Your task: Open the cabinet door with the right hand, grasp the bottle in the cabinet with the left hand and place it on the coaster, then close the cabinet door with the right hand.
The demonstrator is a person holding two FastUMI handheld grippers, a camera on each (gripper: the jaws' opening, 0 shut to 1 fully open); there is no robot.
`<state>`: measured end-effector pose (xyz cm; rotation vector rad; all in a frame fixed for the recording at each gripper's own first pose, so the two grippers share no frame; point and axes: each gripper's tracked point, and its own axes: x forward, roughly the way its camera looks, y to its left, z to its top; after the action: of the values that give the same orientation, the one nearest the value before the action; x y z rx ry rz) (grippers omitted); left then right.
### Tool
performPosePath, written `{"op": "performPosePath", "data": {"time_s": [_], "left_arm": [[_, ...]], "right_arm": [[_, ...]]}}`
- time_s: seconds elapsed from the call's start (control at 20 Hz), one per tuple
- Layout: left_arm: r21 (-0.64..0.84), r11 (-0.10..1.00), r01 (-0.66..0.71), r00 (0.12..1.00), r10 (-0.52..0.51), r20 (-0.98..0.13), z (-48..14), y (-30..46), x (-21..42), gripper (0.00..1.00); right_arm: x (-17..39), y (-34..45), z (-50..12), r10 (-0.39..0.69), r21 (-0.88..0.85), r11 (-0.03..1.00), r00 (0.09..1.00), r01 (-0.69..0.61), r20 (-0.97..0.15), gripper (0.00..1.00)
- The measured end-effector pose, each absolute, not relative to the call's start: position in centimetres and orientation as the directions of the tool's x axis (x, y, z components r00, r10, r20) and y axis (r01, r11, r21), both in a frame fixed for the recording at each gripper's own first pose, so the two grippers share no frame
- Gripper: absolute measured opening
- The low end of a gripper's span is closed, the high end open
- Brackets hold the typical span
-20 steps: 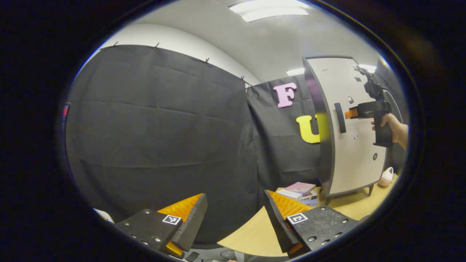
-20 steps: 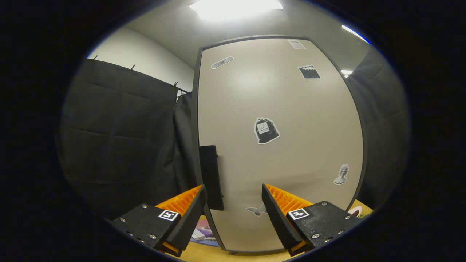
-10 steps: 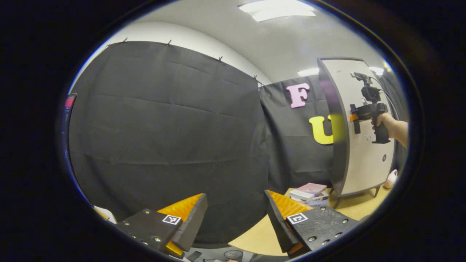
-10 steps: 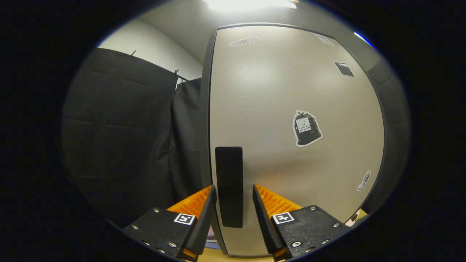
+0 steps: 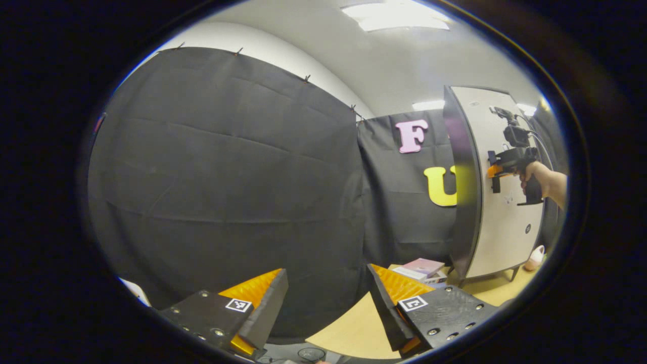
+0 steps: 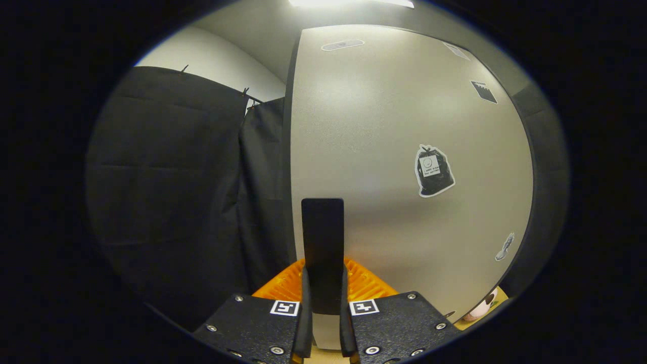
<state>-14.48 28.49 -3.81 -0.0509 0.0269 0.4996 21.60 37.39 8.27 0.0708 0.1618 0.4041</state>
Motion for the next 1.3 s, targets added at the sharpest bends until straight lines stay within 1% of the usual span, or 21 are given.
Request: {"op": "performPosePath", "data": {"time_s": [0.15,0.2,0.35,0.4,0.5,0.55,0.6,0.7,0.75,0.8,1.0,1.05,1.1,1.15,1.2,1.25,1.3], "left_arm": [[-0.044,0.895,-0.444,0.896,0.443,-0.031,-3.7,27.5,-13.2,0.92],[-0.044,0.9,-0.433,0.901,0.432,-0.03,-3.8,27.0,-12.8,0.89],[-0.052,0.917,-0.395,0.918,0.394,-0.028,-3.6,25.7,-11.6,0.89],[-0.053,0.923,-0.382,0.924,0.381,-0.028,-3.7,25.2,-11.2,0.92],[-0.056,0.935,-0.349,0.937,0.348,-0.026,-3.6,24.2,-10.3,0.92],[-0.059,0.941,-0.333,0.943,0.332,-0.025,-3.6,23.5,-9.8,0.89],[-0.062,0.946,-0.317,0.948,0.316,-0.026,-3.6,22.8,-9.2,0.92],[-0.064,0.952,-0.3,0.954,0.299,-0.02,-3.1,21.7,-8.8,0.92],[-0.069,0.954,-0.292,0.956,0.292,-0.014,-2.7,21.0,-8.6,0.92],[-0.073,0.956,-0.284,0.959,0.284,-0.011,-2.6,20.3,-8.4,0.89],[-0.066,0.968,-0.243,0.97,0.243,-0.014,-1.9,17.2,-8.1,0.89],[-0.058,0.969,-0.24,0.971,0.24,-0.01,-1.6,16.6,-8.3,0.92],[-0.054,0.971,-0.235,0.972,0.235,-0.007,-1.3,15.9,-8.5,0.92],[-0.053,0.972,-0.228,0.974,0.228,-0.004,-1.0,15.3,-8.6,0.89],[-0.051,0.974,-0.221,0.975,0.221,-0.004,-0.9,14.5,-8.7,0.92],[-0.049,0.975,-0.215,0.976,0.215,-0.005,-0.8,13.9,-8.7,0.92],[-0.048,0.977,-0.208,0.978,0.208,-0.004,-0.6,13.3,-8.5,0.89]], "right_arm": [[20.3,37.0,8.6,0.424,0.106,0.905,0.894,-0.411,-0.149,0.22],[19.9,36.9,8.8,0.433,0.109,0.901,0.889,-0.421,-0.15,0.22],[19.6,36.5,8.5,0.46,0.12,0.887,0.875,-0.446,-0.148,0.22],[19.5,36.4,8.6,0.467,0.122,0.883,0.872,-0.453,-0.149,0.22],[19.3,36.1,8.4,0.479,0.125,0.877,0.864,-0.464,-0.153,0.22],[19.3,36.0,8.4,0.487,0.127,0.873,0.86,-0.471,-0.154,0.22],[19.2,35.9,8.4,0.495,0.131,0.868,0.855,-0.479,-0.153,0.22],[19.0,35.7,8.4,0.512,0.135,0.858,0.845,-0.495,-0.157,0.22],[19.2,35.7,8.4,0.521,0.133,0.853,0.839,-0.505,-0.158,0.22],[19.3,35.7,8.4,0.531,0.134,0.847,0.833,-0.514,-0.158,0.22],[19.5,35.4,8.4,0.556,0.147,0.83,0.816,-0.537,-0.156,0.22],[19.4,35.4,8.4,0.56,0.145,0.828,0.814,-0.542,-0.155,0.22],[19.4,35.3,8.4,0.562,0.149,0.826,0.812,-0.544,-0.156,0.22],[19.5,35.1,8.3,0.564,0.161,0.824,0.811,-0.543,-0.154,0.22],[19.5,34.9,8.3,0.568,0.165,0.822,0.809,-0.546,-0.152,0.22],[19.4,34.7,8.2,0.571,0.166,0.819,0.807,-0.549,-0.148,0.22],[19.4,34.5,8.2,0.574,0.166,0.817,0.805,-0.552,-0.147,0.22]]}}
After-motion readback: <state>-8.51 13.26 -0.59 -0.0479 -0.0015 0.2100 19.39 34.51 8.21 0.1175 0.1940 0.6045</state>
